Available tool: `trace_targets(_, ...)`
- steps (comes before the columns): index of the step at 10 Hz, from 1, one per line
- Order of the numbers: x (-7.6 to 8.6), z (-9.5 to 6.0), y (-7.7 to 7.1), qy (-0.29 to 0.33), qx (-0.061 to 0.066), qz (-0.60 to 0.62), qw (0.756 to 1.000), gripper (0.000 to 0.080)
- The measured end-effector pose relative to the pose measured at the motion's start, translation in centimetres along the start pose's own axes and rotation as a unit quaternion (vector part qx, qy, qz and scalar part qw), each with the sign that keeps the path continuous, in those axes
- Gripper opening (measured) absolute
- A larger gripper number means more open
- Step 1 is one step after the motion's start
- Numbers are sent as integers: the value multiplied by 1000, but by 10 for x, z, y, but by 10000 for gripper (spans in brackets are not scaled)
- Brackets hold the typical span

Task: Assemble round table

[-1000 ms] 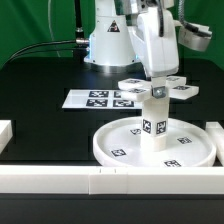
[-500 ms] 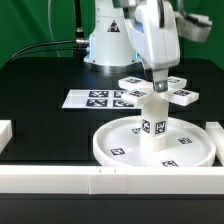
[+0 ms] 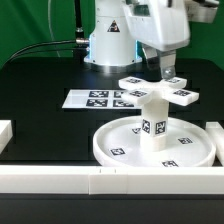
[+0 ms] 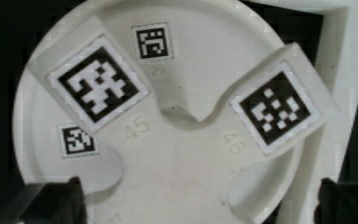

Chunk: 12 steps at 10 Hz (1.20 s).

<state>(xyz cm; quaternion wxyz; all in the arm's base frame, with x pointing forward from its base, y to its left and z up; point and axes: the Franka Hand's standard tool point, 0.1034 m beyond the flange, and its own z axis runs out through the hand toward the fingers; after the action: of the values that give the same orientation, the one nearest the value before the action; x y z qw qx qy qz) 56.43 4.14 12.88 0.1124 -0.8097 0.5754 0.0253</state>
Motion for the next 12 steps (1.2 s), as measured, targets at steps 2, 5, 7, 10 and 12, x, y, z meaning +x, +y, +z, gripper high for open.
trace_targets(2, -7, 1, -4, 3, -4, -133, 991, 649)
trace_targets(5, -10, 2, -5, 2, -5, -233, 972, 649)
trace_targets(7, -9, 2, -4, 4, -8, -323, 946, 649)
trace_targets(10, -6, 1, -5, 11, -26, -533, 846, 649)
trace_targets(12, -6, 3, -6, 9, -32, -593, 804, 649)
